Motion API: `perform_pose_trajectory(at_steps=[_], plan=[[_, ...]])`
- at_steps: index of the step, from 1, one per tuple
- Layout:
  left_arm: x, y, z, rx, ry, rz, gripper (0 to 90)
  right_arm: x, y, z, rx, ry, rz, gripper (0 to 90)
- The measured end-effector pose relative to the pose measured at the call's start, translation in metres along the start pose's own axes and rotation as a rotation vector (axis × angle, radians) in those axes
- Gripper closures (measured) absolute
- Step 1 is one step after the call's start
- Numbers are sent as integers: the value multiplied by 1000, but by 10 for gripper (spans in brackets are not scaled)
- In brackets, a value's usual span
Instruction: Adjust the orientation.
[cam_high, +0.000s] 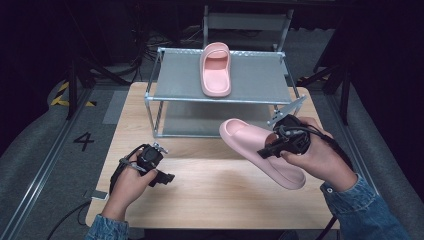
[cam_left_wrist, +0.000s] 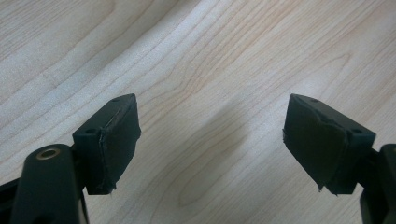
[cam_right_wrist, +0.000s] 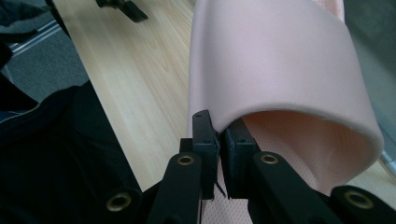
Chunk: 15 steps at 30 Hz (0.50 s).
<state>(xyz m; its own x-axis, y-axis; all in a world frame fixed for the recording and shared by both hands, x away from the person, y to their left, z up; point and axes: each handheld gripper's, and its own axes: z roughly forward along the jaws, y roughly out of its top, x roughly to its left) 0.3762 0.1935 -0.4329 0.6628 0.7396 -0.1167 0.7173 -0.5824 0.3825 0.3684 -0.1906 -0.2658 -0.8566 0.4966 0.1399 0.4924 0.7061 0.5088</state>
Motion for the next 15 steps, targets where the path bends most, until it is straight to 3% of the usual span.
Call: perform_pose_trajectory(at_steps=[3,15], plan=[[0,0,0,2,-5,-4,192,1,4,-8,-13,10,-3,861],[-3,-3,-4,5,-9,23,189,-1,27,-39,-26,-23,-5,861]])
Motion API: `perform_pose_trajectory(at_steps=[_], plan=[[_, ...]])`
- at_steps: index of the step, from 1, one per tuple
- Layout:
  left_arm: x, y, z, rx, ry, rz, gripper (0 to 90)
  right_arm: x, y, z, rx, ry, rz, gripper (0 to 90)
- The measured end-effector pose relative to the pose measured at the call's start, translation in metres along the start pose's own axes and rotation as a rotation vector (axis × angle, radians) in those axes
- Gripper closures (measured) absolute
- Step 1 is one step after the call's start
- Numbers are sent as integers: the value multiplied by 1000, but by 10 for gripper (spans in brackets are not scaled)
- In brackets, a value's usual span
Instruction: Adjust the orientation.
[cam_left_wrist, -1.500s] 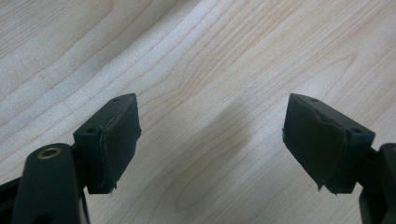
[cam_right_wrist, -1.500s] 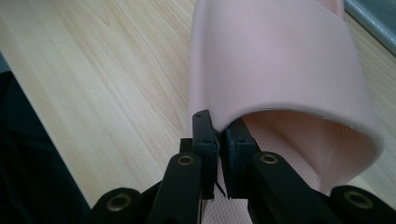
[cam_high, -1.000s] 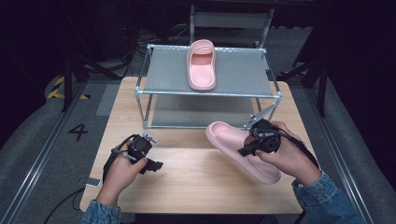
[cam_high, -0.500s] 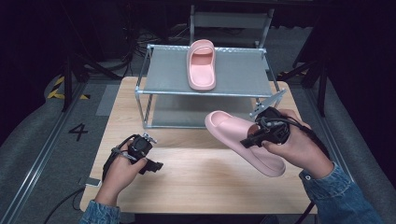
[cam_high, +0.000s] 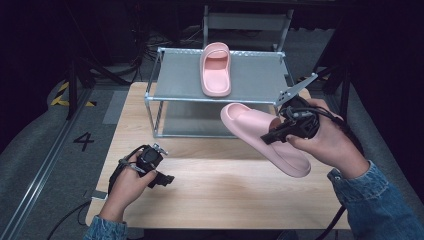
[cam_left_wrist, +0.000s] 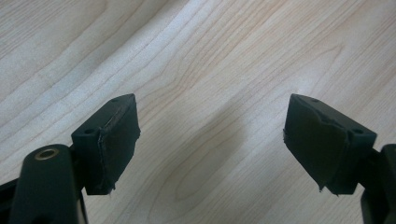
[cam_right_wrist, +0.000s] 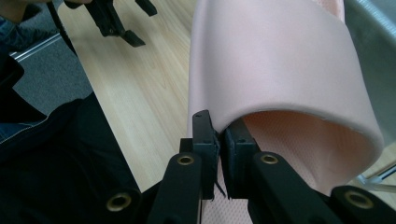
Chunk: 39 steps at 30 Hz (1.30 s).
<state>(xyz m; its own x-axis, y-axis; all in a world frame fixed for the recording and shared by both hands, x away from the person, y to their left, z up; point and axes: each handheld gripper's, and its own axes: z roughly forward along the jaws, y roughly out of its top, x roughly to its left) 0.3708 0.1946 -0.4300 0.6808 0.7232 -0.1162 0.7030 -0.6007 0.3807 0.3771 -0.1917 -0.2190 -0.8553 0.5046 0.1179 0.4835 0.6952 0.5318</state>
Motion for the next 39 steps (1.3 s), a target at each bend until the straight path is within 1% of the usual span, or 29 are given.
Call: perform_pose_trajectory(at_steps=[2,4,5,6,7,10,12,13,14,15,16,18,20,21,23,24,27,30,33,36,37,39], plan=[[-1,-1,-1,0,0,-5,189,-3,4,-5,-5,-1,4,861],[0,-3,-2,-6,5,6,189,-6,8,-9,-11,-2,11,860],[0,-4,-3,-2,2,-1,188,-9,10,-12,-15,-11,11,861],[-1,-5,-3,-3,6,-1,188,-10,12,-13,-17,-7,16,861],[-1,-6,-3,-5,7,0,188,-13,15,-16,-15,-24,22,861],[0,-8,-4,2,6,0,187,-18,22,-19,-12,-31,32,861],[0,-9,-4,-2,6,-2,187,-21,25,-21,-9,-39,41,861],[1,-9,-4,1,10,2,187,-25,29,-22,-10,-42,48,861],[0,-9,-4,4,6,-9,187,-25,29,-22,-10,-42,48,861],[0,-9,-4,2,6,-5,187,-27,30,-23,-8,-52,54,861],[0,-8,-3,1,5,-1,187,-29,32,-24,-12,-50,55,861],[0,-8,-3,4,7,3,187,-35,37,-25,-14,-60,73,861],[0,-7,-3,5,3,-1,187,-40,42,-25,-14,-70,81,861],[0,-7,-3,5,3,0,187,-42,43,-25,-14,-73,86,861],[0,-7,-2,7,1,3,187,-48,48,-23,-7,-93,102,861],[-1,-7,-2,8,-3,-3,186,-51,51,-22,-2,-106,108,861],[0,-6,-2,8,3,-2,186,-60,57,-18,16,-141,126,861],[0,-6,-2,7,0,-1,187,-67,64,-15,29,-172,146,861],[-1,-6,-1,5,-4,9,186,-74,69,-12,44,-192,161,861],[-3,-4,0,8,-8,16,183,-82,74,-4,52,-210,177,861],[-4,-4,0,12,-11,8,183,-85,76,-2,56,-217,186,861],[-4,-4,0,12,-13,9,183,-91,78,4,61,-218,203,861]])
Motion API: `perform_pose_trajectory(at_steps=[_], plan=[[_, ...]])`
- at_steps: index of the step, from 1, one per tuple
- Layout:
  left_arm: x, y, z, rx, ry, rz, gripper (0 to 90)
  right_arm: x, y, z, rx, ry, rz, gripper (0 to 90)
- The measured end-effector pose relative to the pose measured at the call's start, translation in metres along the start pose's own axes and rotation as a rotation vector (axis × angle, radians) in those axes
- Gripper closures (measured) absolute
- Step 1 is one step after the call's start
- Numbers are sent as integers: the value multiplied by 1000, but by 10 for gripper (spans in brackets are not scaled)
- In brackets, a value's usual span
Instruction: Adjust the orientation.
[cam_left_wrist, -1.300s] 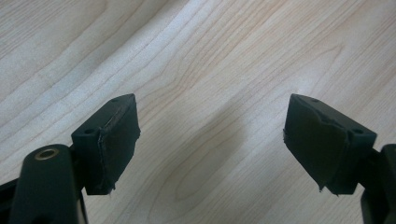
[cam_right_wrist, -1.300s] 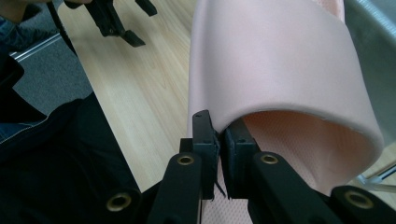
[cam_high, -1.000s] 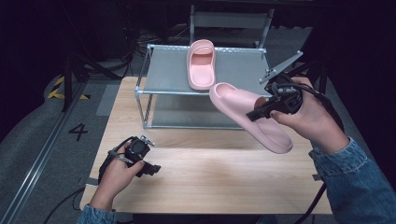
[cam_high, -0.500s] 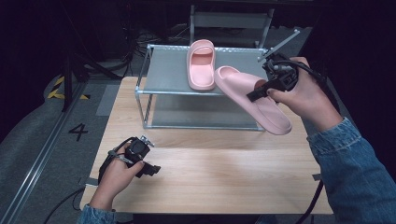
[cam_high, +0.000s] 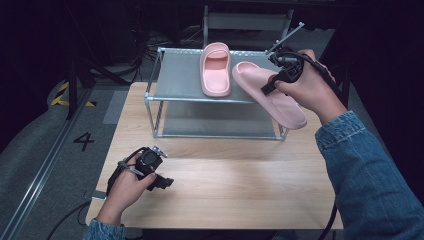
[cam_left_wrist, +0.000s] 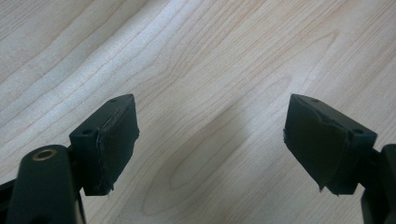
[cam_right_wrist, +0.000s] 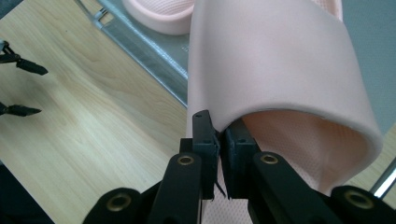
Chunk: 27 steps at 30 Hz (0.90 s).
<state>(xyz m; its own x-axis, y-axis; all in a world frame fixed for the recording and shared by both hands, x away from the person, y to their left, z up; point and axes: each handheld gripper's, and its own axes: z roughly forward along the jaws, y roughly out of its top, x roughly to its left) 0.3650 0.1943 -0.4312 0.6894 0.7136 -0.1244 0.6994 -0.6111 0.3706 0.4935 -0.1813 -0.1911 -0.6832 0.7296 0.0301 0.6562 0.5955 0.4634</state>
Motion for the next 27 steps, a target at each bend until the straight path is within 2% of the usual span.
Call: perform_pose_trajectory(at_steps=[3,7,10,14,17,18,24,27], plan=[[1,0,0,-6,3,9,183,-4,5,7,11,-3,17,860],[0,-1,1,1,-7,-2,179,-8,11,14,9,-8,34,859],[1,0,2,3,-3,11,179,-12,13,20,6,-16,43,858],[0,-1,2,4,-16,16,179,-15,12,27,-23,4,53,844],[1,0,3,6,-8,23,177,-17,9,31,-36,21,57,793],[0,0,3,11,-13,13,177,-17,8,32,-42,22,59,778],[2,2,3,11,-15,15,177,-21,-2,26,-93,22,48,678],[2,3,3,13,-26,7,177,-23,-10,18,-123,31,49,671]])
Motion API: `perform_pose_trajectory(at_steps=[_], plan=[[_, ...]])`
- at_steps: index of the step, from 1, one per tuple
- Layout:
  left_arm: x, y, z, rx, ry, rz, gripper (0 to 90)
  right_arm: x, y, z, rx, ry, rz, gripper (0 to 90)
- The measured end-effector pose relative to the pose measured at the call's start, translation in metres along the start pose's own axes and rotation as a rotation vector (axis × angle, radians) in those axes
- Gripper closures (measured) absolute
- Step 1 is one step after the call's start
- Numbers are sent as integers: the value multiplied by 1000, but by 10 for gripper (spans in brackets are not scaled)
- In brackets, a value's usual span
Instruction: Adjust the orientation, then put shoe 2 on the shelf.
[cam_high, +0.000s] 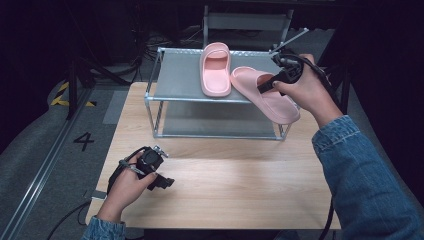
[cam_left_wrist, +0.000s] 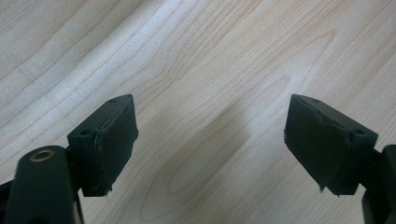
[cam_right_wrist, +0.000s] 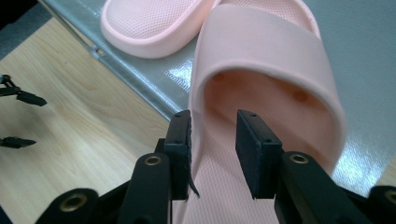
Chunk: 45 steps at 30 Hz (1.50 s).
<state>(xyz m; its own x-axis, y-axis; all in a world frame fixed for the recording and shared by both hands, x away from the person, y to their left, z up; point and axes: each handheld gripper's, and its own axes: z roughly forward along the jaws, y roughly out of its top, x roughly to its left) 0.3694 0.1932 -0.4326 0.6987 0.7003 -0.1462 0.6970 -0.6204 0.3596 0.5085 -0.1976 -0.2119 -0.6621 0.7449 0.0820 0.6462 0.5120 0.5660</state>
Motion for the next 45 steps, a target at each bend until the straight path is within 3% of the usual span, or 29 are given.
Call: perform_pose_trajectory(at_steps=[8,15,23,35,45], plan=[[1,2,2,29,-7,-11,177,-1,-20,-28,-53,18,-5,682],[1,6,2,33,-1,1,176,1,-43,-51,-53,15,-25,696],[-1,9,3,35,-2,8,177,-4,-80,-69,-1,13,7,801],[-2,10,4,41,-4,8,177,-11,-122,-59,123,1,41,900],[-2,9,4,40,1,6,177,-11,-129,-41,134,24,35,900]])
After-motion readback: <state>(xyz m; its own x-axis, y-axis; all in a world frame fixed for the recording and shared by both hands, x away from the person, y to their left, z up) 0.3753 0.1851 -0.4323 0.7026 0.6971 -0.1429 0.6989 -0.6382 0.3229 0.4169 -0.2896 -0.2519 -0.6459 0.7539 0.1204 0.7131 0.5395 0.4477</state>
